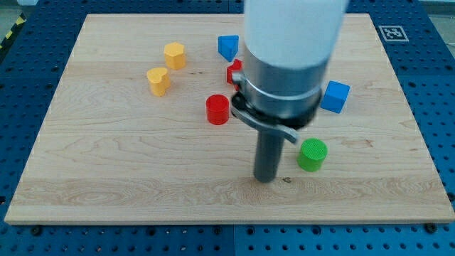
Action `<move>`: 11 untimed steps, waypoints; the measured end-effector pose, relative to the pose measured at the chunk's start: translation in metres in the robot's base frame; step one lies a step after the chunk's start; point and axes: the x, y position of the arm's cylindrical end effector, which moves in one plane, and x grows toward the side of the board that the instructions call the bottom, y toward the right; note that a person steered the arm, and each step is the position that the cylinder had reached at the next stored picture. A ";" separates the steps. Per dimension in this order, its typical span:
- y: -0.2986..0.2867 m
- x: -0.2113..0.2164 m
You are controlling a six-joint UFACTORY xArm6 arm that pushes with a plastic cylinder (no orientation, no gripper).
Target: Move green circle towards blue cube
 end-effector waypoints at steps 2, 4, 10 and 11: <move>0.034 0.000; 0.058 -0.018; 0.074 -0.036; 0.090 -0.036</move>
